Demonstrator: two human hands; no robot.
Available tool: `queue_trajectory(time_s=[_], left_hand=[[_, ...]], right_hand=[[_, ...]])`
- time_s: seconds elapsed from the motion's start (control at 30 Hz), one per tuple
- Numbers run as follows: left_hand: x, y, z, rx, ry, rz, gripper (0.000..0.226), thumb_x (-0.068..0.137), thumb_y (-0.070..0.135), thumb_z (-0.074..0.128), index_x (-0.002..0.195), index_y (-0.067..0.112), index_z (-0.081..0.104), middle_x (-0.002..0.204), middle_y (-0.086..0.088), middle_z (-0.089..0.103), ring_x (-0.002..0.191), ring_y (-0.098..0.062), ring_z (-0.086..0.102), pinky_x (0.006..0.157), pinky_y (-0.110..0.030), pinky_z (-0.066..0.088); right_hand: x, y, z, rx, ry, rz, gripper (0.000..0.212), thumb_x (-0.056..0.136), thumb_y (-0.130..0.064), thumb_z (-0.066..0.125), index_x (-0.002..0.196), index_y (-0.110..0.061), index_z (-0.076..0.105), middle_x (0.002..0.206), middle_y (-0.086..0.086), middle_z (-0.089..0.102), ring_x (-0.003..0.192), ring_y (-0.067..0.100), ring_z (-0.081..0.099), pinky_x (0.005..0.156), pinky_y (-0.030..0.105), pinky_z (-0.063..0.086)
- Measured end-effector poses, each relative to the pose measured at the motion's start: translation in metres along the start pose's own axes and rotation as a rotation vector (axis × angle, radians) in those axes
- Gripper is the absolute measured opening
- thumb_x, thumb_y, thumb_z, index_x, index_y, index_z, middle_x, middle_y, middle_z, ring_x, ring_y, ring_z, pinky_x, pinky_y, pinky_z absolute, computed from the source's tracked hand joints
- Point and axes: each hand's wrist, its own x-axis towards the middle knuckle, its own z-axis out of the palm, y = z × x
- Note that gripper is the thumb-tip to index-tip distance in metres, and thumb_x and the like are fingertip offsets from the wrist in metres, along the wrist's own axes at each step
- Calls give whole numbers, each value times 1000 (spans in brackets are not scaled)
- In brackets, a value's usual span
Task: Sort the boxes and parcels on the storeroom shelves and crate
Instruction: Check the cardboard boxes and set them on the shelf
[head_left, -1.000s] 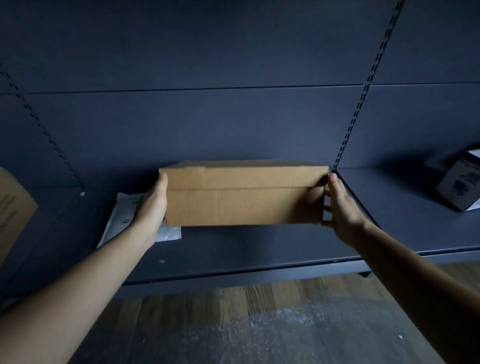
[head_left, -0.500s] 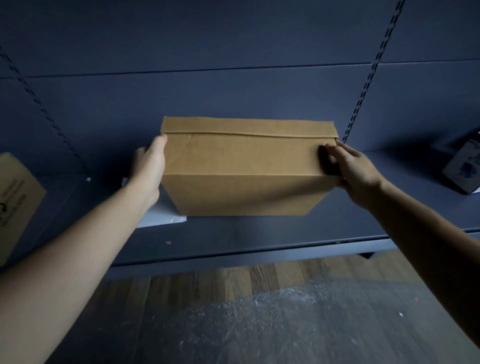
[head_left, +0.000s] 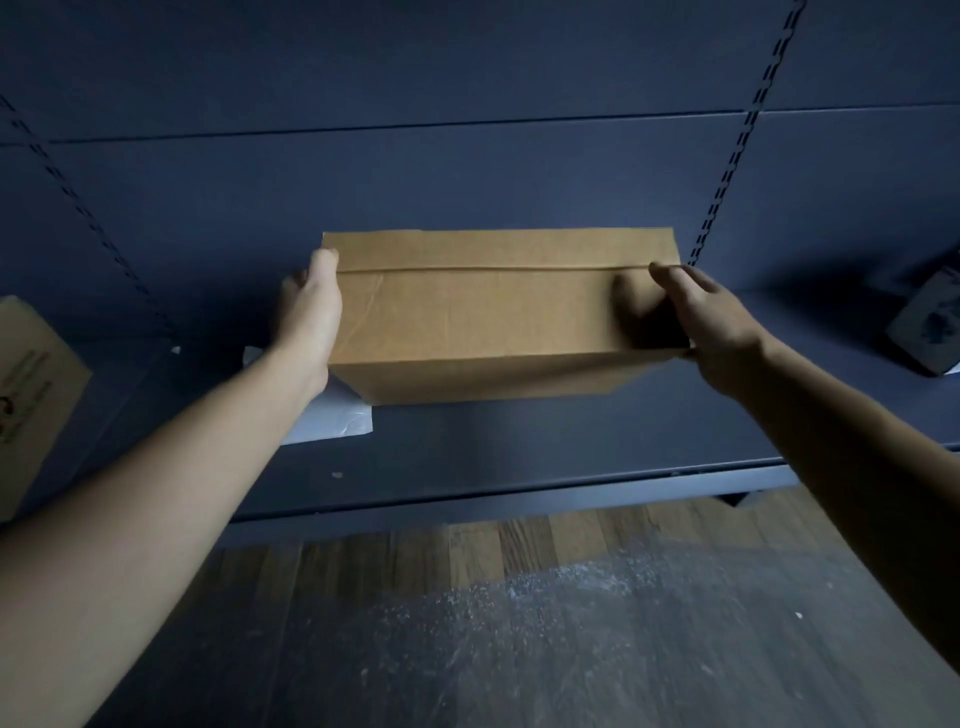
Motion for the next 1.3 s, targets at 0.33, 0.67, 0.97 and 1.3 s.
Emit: queue_trajectory(time_s=[0.33,0.67,0.97,1.3], left_hand=[[6,-40,-5,97,-184,-194,53,77,44,48,124,21,54,121,-1,61,109,-24,58,89,-44,51],[5,-69,11,286,-299,-250,22,95,22,46,115,18,54,128,-7,57,114,-29,56,78,-34,48],[30,-59,-22,390,-233,-139,26,99,23,41,122,18,53,131,-8,52,122,-27,50,88,-39,49],[73,-63,-87,564,-170,-8,11,91,15,42,89,19,53,83,-8,45,81,-22,44,75,-40,52]], right_hand=[[0,34,14,-232,94,91,55,89,-56,57,116,-10,43,104,7,57,97,25,58,87,48,53],[-17,42,28,-766,73,111,57,91,-31,46,144,-17,30,130,18,43,113,39,48,90,46,46],[-31,26,95,-835,-46,-314,50,96,-21,49,145,-14,41,140,15,46,120,33,52,95,42,48],[-54,12,213,-671,-210,-588,51,90,-11,57,140,-11,48,133,10,53,115,26,57,96,32,47]])
